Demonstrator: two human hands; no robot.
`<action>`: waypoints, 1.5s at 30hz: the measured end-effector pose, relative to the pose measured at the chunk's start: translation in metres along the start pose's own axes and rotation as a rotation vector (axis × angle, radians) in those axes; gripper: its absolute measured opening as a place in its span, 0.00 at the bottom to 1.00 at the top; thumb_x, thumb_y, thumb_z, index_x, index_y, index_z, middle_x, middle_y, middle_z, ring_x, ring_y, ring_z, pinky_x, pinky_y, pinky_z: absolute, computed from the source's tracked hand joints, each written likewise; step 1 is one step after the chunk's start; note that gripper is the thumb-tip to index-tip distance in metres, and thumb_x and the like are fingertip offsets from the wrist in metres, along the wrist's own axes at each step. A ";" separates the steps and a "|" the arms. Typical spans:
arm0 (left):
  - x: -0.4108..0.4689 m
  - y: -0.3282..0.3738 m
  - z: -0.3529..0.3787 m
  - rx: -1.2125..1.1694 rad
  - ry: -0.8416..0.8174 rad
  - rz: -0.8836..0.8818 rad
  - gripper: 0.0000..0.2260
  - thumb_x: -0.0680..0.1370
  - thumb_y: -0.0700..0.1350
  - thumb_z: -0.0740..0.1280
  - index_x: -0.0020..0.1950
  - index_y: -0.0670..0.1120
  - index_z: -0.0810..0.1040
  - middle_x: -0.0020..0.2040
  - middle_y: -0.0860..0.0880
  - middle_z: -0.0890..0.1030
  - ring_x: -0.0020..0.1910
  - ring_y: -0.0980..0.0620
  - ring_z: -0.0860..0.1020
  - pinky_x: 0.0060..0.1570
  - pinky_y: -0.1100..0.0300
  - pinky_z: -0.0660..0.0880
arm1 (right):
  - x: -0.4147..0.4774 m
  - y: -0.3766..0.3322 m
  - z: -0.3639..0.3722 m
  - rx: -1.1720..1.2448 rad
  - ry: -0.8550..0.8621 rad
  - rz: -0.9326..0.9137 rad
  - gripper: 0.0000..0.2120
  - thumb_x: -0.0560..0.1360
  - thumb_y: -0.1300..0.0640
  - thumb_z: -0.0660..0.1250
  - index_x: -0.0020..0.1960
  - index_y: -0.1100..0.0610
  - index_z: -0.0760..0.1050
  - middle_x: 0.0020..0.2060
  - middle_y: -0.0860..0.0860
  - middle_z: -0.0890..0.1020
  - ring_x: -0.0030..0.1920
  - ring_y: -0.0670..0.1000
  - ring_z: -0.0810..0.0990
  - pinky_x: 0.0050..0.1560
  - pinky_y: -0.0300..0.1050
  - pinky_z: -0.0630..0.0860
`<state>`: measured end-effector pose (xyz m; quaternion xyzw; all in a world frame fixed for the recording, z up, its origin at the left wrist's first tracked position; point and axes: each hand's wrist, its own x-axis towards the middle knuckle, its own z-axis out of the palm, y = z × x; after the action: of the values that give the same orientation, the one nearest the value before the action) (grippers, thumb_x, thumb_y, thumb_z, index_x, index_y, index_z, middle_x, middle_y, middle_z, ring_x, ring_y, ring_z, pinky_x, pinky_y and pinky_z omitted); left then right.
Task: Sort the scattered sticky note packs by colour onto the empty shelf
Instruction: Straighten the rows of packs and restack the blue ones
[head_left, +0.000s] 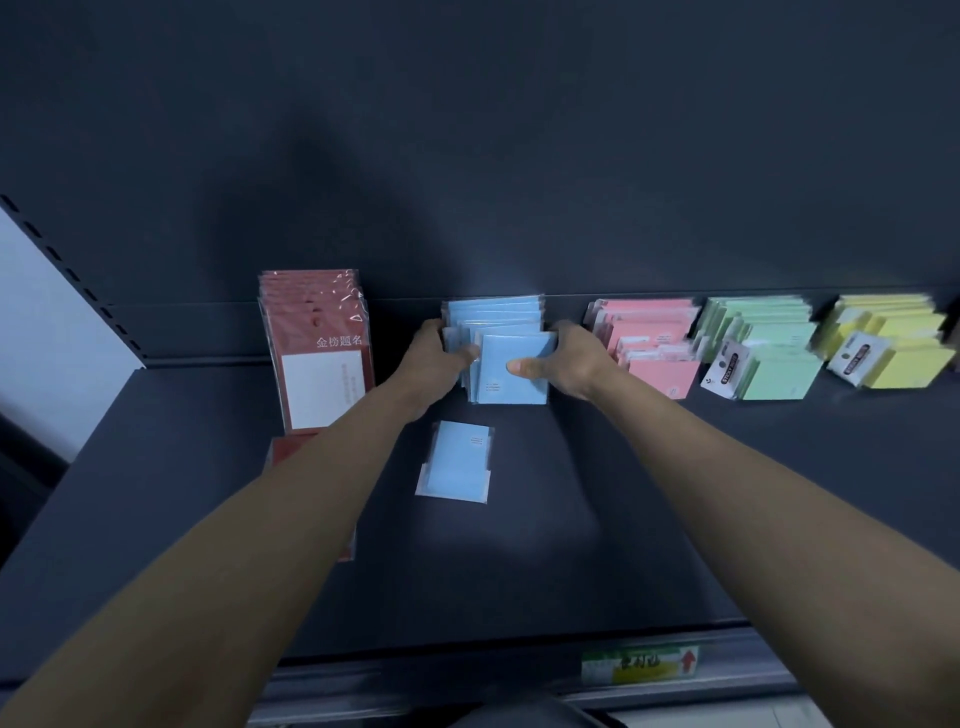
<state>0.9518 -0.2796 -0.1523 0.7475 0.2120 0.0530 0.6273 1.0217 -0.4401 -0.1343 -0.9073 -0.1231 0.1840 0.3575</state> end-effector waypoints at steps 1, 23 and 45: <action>-0.002 0.000 0.001 -0.014 -0.044 -0.011 0.19 0.77 0.37 0.65 0.67 0.42 0.66 0.60 0.47 0.76 0.57 0.50 0.75 0.56 0.57 0.73 | -0.001 0.000 -0.001 -0.066 -0.038 0.031 0.30 0.68 0.45 0.75 0.58 0.67 0.74 0.53 0.56 0.80 0.52 0.56 0.79 0.61 0.53 0.75; -0.059 0.035 -0.021 0.811 -0.258 -0.133 0.17 0.70 0.41 0.74 0.53 0.40 0.72 0.50 0.44 0.72 0.44 0.49 0.71 0.36 0.62 0.67 | -0.027 -0.008 0.009 -0.177 0.068 0.052 0.05 0.73 0.65 0.64 0.39 0.62 0.70 0.37 0.55 0.73 0.38 0.51 0.74 0.38 0.42 0.72; -0.074 0.025 -0.035 0.487 -0.346 -0.110 0.10 0.73 0.30 0.68 0.47 0.42 0.72 0.51 0.42 0.75 0.48 0.46 0.76 0.46 0.55 0.79 | -0.036 -0.017 0.010 -0.180 0.254 -0.179 0.21 0.74 0.65 0.65 0.65 0.59 0.65 0.62 0.60 0.68 0.56 0.61 0.74 0.55 0.48 0.71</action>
<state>0.8795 -0.2790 -0.1071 0.8614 0.1483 -0.1616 0.4582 0.9840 -0.4349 -0.1208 -0.9370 -0.1733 0.0234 0.3024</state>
